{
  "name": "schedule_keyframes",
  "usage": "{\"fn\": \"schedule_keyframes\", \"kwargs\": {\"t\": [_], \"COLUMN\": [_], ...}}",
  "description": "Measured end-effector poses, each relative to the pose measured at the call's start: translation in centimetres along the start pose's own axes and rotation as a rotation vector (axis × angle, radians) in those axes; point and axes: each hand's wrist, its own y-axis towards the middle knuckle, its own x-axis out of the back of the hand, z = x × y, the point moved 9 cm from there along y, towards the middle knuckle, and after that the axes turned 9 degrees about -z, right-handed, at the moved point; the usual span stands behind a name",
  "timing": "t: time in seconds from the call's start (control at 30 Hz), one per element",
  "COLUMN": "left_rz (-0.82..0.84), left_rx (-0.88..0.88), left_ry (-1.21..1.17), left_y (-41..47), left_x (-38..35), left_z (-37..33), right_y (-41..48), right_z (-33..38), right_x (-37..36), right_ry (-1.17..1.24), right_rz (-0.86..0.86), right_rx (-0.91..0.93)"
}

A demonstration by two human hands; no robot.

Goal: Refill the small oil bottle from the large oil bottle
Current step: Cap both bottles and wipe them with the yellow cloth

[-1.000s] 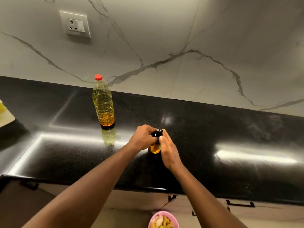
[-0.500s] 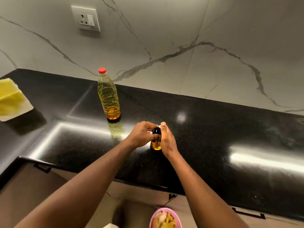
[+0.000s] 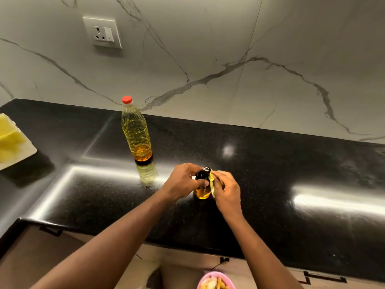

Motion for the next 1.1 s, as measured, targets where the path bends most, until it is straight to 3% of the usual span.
{"fn": "schedule_keyframes", "kwargs": {"t": [0.17,0.3,0.4,0.43,0.53,0.6,0.87,1.1], "left_rz": [0.005,0.005,-0.013,-0.012,-0.006,-0.010,-0.014,-0.031], "left_rx": [0.020,0.036,0.044,0.047,0.043,0.037,0.025,0.040], "left_ry": [-0.003,-0.022,-0.040,-0.044,-0.056,-0.051,-0.071,-0.115], "left_y": [0.0,-0.2,-0.1,-0.1,-0.1,-0.1,-0.4,-0.4], "left_x": [0.0,-0.3,-0.1,-0.1,-0.2,-0.1,-0.1,0.0], "left_z": [0.1,0.3,0.5,0.6,0.4,0.3,-0.2,-0.1], "right_y": [2.5,1.2,-0.9,-1.6,-3.3,-3.2,-1.7,-3.5], "right_z": [-1.8,-1.3,-2.1,-2.5,-2.7,-2.6,-4.3,-3.0], "right_x": [-0.9,-0.4,-0.9,-1.3,-2.5,-3.5,-4.7,-3.7], "right_ry": [-0.007,-0.173,-0.293,-0.246,0.275,0.465,0.182,0.476], "right_rz": [0.065,0.076,0.175,0.206,0.189,0.141,0.232,0.164], "right_rx": [-0.179,-0.084,-0.104,-0.161,-0.446,-0.559,-0.591,-0.642]}}
